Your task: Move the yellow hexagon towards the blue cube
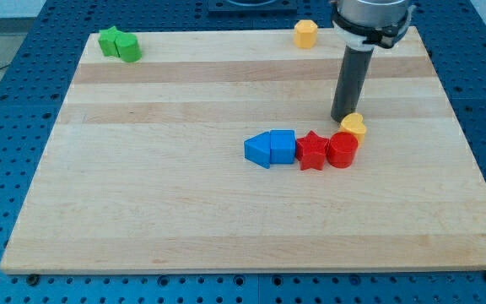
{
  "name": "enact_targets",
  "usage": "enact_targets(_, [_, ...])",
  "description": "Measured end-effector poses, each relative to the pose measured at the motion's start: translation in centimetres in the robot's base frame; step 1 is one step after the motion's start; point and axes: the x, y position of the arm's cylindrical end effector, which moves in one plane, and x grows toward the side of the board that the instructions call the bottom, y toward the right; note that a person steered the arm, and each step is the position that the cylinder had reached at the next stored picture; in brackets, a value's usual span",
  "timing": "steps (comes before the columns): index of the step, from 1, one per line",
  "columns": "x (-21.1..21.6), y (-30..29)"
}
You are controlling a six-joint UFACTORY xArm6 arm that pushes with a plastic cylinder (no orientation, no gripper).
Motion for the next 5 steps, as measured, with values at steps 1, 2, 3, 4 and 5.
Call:
enact_targets(1, [-1.2,2.3])
enact_targets(2, [-7.1,7.2])
enact_targets(3, [-13.8,5.4])
enact_targets(4, [-18.6,1.2])
enact_targets(5, [-21.1,-0.1])
